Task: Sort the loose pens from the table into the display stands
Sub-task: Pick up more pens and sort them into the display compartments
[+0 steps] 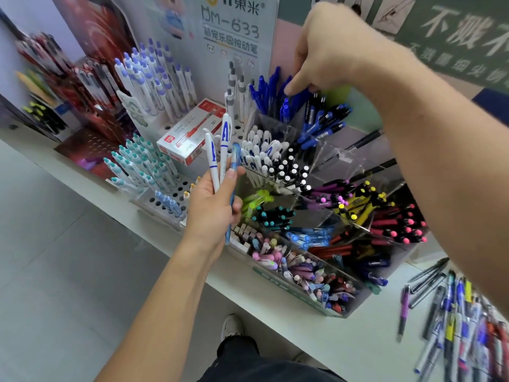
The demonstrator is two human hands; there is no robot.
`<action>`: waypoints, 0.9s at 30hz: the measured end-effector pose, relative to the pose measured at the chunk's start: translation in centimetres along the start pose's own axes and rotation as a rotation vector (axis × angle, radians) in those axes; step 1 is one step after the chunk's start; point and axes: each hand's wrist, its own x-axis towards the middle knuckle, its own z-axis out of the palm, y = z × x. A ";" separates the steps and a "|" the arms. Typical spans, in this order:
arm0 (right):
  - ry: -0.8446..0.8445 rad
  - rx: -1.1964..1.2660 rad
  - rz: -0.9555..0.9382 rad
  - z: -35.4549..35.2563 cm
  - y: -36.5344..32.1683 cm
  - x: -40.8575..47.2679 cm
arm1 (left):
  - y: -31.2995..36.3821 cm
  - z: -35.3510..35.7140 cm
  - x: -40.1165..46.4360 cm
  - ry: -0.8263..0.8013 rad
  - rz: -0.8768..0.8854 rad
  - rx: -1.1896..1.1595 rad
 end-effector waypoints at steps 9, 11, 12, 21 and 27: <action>-0.170 0.027 0.006 -0.2 -0.8 0.2 | -0.8 2.0 0.7 -0.071 0.006 -0.061; -0.143 0.015 0.001 0.5 -0.9 0.5 | -0.7 1.6 0.7 -0.079 0.014 -0.082; -0.139 -0.005 -0.005 0.7 -0.9 0.6 | -0.6 1.4 0.7 -0.071 0.017 -0.086; -0.060 -0.207 -0.067 1.1 -1.3 0.4 | -0.8 1.1 0.0 -0.010 -0.028 -0.072; -0.068 -0.025 -0.032 0.5 -0.6 -0.8 | -0.4 2.7 -0.1 -0.022 -0.045 -0.191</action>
